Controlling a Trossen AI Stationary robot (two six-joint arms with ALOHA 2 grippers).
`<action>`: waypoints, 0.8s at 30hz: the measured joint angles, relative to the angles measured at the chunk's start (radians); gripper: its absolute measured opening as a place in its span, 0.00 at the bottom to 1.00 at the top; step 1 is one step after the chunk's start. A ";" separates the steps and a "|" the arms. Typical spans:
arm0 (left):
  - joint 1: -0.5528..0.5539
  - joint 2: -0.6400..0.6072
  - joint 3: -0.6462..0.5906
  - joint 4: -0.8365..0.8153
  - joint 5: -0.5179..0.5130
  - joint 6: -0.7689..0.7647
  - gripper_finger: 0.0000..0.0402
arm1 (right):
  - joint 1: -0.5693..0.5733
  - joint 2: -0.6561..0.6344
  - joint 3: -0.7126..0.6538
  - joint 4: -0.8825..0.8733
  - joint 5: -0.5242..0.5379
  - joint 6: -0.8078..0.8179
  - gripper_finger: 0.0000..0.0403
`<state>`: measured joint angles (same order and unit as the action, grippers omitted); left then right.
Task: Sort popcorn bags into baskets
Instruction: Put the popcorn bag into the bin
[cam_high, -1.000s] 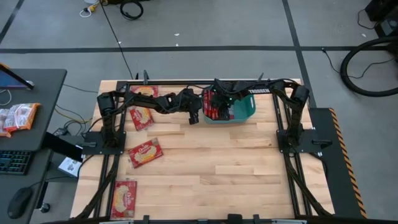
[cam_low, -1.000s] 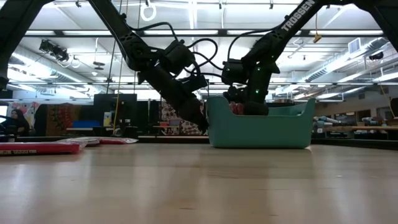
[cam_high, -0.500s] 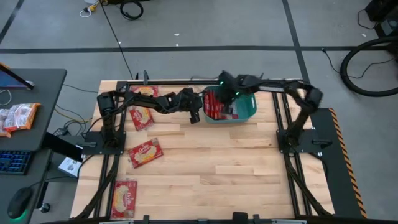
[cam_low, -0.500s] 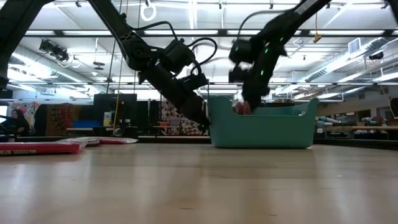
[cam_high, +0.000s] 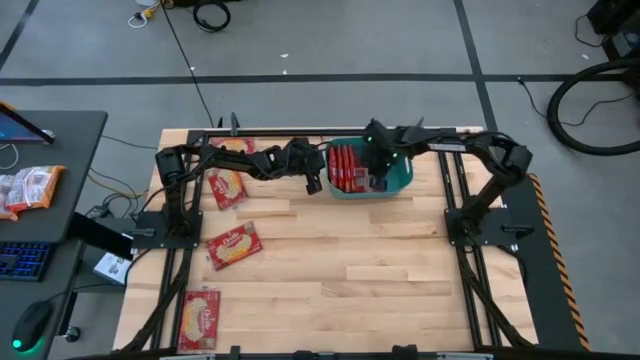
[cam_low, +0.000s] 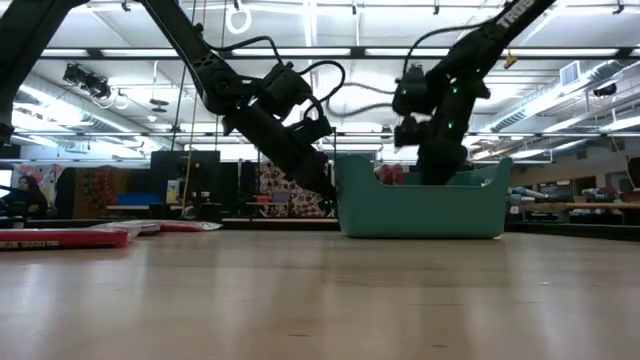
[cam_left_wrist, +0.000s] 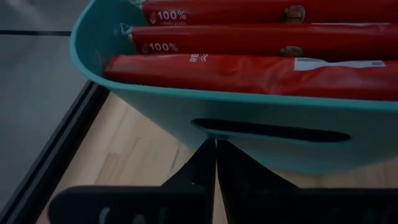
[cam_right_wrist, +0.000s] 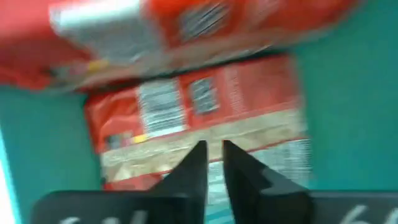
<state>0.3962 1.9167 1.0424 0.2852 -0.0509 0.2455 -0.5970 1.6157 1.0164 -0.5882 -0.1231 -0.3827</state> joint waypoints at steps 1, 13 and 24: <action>0.000 0.000 0.000 0.000 0.000 0.000 0.05 | 0.011 0.019 0.000 0.001 0.002 0.011 0.20; -0.002 -0.002 0.000 -0.016 0.001 -0.026 0.05 | 0.004 0.168 0.192 -0.144 0.096 0.513 0.82; 0.002 -0.002 -0.001 0.003 0.004 -0.025 0.05 | 0.015 0.243 0.190 -0.096 0.125 1.048 0.85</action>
<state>0.3985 1.9152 1.0412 0.2886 -0.0470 0.2207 -0.5820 1.8591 1.2062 -0.6841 0.0023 0.6652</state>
